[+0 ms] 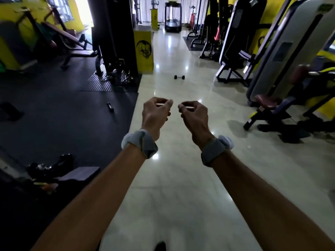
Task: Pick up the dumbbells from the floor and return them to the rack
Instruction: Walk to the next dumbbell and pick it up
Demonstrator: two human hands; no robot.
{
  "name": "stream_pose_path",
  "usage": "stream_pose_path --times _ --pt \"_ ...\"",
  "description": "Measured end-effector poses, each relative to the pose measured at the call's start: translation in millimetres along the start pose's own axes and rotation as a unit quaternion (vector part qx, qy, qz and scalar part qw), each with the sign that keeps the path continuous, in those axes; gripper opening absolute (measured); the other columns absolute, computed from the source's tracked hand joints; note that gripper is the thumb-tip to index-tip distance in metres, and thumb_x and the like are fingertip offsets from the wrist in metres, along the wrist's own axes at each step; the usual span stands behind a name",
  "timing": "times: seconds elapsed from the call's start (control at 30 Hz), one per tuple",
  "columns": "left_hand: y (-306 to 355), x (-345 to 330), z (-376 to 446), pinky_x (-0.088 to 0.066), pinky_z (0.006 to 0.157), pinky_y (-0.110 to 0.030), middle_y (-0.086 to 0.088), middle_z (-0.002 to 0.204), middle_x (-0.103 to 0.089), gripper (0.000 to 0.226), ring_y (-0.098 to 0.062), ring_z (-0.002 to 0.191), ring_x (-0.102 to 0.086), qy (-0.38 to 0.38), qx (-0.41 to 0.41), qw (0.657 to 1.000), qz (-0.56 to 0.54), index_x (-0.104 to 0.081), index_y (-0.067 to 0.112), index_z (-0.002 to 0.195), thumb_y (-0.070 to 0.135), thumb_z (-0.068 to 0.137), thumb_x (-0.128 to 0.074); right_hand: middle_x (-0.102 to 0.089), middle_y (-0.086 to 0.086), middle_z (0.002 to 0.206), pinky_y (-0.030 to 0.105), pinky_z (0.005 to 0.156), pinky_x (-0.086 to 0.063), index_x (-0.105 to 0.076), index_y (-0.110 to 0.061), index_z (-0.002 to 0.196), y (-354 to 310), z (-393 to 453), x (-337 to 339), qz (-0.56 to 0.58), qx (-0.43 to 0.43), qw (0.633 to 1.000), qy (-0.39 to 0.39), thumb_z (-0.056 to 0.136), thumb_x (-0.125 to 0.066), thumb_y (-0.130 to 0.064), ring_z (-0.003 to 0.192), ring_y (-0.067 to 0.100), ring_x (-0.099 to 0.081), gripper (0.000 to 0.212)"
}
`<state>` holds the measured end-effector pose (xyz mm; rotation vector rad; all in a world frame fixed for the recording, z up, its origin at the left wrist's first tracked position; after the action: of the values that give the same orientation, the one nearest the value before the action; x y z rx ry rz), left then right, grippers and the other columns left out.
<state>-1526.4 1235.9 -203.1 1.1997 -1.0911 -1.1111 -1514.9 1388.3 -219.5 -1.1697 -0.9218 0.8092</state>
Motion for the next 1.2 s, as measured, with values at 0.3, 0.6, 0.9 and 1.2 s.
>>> stream_pose_path --times 0.3,0.6,0.9,1.2 --pt "-1 -129 222 -0.058 0.063 -0.028 -0.003 0.091 -0.074 0.024 -0.013 0.073 -0.072 -0.038 -0.012 0.999 0.029 -0.068 0.015 0.103 0.036 0.09 -0.071 -0.076 0.0 0.091 0.038 0.082 -0.061 -0.072 -0.021 0.103 36 239 -10 0.022 -0.027 0.999 0.035 0.089 -0.072 -0.034 0.084 0.015 -0.072 0.019" --pt "-34 -269 421 -0.06 0.067 -0.031 -0.006 0.089 -0.071 0.023 -0.016 0.075 -0.07 -0.032 0.024 0.998 0.043 -0.067 0.014 0.103 0.033 0.091 -0.072 -0.076 -0.003 0.093 0.039 0.085 -0.061 -0.072 -0.024 0.099 90 490 3 0.049 -0.046 0.997 0.035 0.088 -0.073 -0.033 0.087 0.014 -0.072 0.015" --pt "-32 -349 623 -0.059 0.061 -0.03 -0.006 0.085 -0.071 0.023 -0.014 0.07 -0.068 0.037 0.013 0.999 0.018 -0.067 0.011 0.104 0.03 0.092 -0.072 -0.076 -0.004 0.09 0.045 0.086 -0.06 -0.069 -0.03 0.089 100 724 -40 0.037 -0.021 0.999 -0.021 0.085 -0.072 -0.037 0.086 0.015 -0.072 0.009" --pt "-86 -403 850 -0.058 0.062 -0.03 -0.005 0.085 -0.069 0.018 -0.015 0.07 -0.068 0.058 0.027 0.998 -0.014 -0.066 0.013 0.099 0.029 0.091 -0.072 -0.076 -0.004 0.089 0.046 0.085 -0.06 -0.071 -0.03 0.087 156 942 -114 0.02 -0.031 0.998 -0.045 0.082 -0.072 -0.039 0.086 0.015 -0.072 0.01"
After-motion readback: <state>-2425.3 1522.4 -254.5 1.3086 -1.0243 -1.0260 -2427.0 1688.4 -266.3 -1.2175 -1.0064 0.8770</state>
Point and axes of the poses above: each hand's wrist, its own z-axis towards the middle knuckle, its own x-axis out of the back of the hand, y = z × x, the point moved 5 cm from there along z, towards the middle knuckle
